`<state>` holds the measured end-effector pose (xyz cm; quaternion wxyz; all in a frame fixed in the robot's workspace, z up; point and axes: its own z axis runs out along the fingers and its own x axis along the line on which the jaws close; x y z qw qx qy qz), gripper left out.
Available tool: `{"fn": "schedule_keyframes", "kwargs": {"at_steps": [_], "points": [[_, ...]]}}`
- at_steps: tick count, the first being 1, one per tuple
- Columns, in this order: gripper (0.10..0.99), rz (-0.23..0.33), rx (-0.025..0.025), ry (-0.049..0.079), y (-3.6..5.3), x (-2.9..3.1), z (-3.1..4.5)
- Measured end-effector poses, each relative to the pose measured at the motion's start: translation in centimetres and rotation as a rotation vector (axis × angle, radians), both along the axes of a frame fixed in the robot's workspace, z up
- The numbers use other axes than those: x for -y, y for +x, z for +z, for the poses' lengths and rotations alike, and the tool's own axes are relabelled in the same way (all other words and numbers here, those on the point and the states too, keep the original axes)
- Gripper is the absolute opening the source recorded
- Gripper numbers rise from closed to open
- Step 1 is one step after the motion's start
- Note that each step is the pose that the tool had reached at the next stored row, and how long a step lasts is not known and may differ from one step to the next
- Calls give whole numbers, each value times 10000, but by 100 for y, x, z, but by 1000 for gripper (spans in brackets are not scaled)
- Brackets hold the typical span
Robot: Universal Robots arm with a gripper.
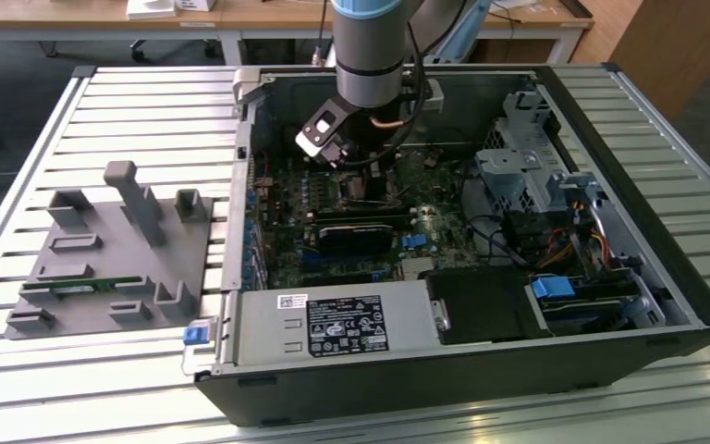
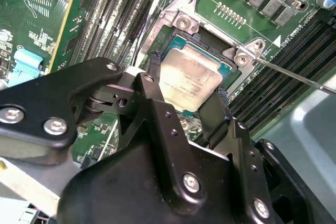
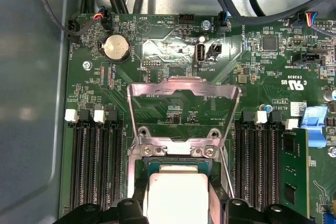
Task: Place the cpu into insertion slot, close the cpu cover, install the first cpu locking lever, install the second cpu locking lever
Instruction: 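Place the cpu into insertion slot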
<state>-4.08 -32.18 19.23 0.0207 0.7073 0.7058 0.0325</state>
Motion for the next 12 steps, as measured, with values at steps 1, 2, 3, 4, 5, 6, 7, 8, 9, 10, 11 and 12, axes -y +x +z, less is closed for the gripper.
{"fn": "schedule_keyframes", "kwargs": {"at_steps": [1,2,3,4,5,6,7,8,9,10,11,12], "points": [[541,0,1,1,0,0,-1],[549,0,3,3,0,0,-2],[549,0,2,3,0,0,-2],[612,0,1,2,0,0,-2],[612,0,0,2,0,0,-2],[612,0,0,1,0,0,-1],[612,0,-1,0,0,0,4],[612,0,0,1,0,0,14],[612,0,0,2,0,0,28],[612,0,0,2,0,0,43],[612,0,-1,1,0,0,60],[612,0,0,1,0,0,79]]}}
